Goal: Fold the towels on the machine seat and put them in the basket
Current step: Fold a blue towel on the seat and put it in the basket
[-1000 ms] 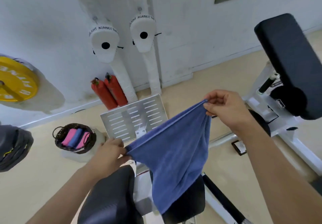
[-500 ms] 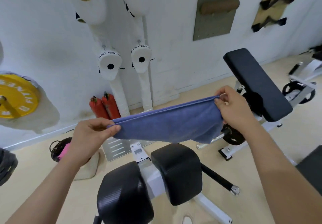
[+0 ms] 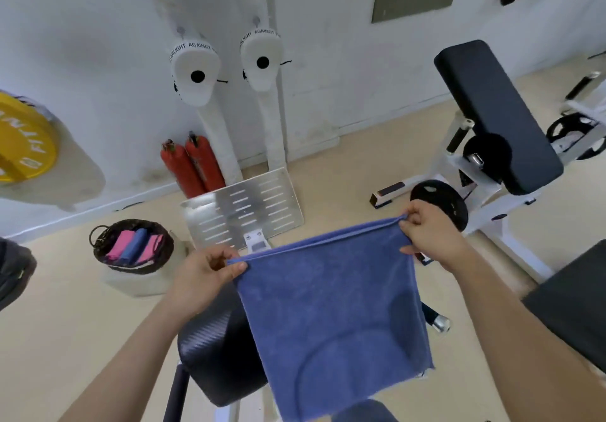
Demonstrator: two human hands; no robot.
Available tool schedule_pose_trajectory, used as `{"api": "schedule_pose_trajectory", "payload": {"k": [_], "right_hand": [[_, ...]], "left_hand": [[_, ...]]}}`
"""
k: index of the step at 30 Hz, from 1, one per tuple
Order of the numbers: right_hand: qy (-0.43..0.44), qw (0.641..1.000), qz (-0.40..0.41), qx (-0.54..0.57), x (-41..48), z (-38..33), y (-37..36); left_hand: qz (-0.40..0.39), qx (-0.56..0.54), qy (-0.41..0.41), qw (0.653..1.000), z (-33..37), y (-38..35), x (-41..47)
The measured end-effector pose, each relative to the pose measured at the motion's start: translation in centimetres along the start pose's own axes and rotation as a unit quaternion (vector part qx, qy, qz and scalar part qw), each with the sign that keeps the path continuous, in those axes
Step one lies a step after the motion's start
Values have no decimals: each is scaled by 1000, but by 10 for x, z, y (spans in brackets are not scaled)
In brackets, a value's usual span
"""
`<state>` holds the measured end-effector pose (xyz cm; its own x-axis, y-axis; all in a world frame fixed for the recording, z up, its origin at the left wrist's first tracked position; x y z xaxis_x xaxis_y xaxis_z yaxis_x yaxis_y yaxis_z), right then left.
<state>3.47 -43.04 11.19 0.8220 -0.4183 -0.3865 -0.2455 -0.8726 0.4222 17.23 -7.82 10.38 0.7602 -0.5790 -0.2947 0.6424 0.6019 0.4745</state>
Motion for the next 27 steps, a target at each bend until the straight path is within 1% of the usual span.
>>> {"api": "schedule_pose_trajectory", "payload": {"k": [2, 4, 6, 9, 10, 13, 17, 19, 21, 23, 25, 27], "right_hand": [[-22, 999, -34, 15, 13, 12, -14], [-17, 996, -78, 44, 15, 10, -24], [-9, 990, -129, 60, 9, 0, -28], [15, 973, -206, 103, -6, -19, -35], [24, 964, -229, 131, -12, -25, -38], [40, 934, -298, 195, -34, -49, -59], [68, 877, -419, 226, -78, -83, -103], [79, 847, -470, 234, -98, -94, -128], [90, 825, -490, 268, -105, -98, -146], [88, 819, -479, 304, -100, -92, -154], [62, 830, -448, 326, -86, -75, -150], [21, 847, -406, 343, -68, -45, -140]], "left_hand": [[24, -42, 19, 999, -20, -10, 6], [66, -111, 34, 991, -32, -9, 7], [129, -147, 24, 980, -31, 1, 7], [219, -150, -10, 964, -10, 21, 3], [239, -156, -25, 958, -5, 26, 4], [303, -164, -37, 938, 4, 50, -5], [366, -190, -48, 910, 11, 87, -31], [395, -180, -57, 899, 15, 112, -37], [403, -149, -81, 900, 29, 133, -32], [387, -130, -105, 907, 49, 139, -14], [360, -98, -117, 921, 69, 127, 16], [307, -53, -116, 943, 77, 101, 57]]}}
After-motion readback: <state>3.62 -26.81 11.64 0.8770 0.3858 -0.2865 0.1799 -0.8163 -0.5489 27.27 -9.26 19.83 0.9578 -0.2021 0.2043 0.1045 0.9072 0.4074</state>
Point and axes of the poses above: each hand's wrist, its own x-axis towards the middle knuckle, its own y-axis out of the back of the hand, z = x × y, the point moved 6 cm from there along x, towards the middle knuckle, and after that the axes turned 11 degrees about -z, right-handed, at the moved point
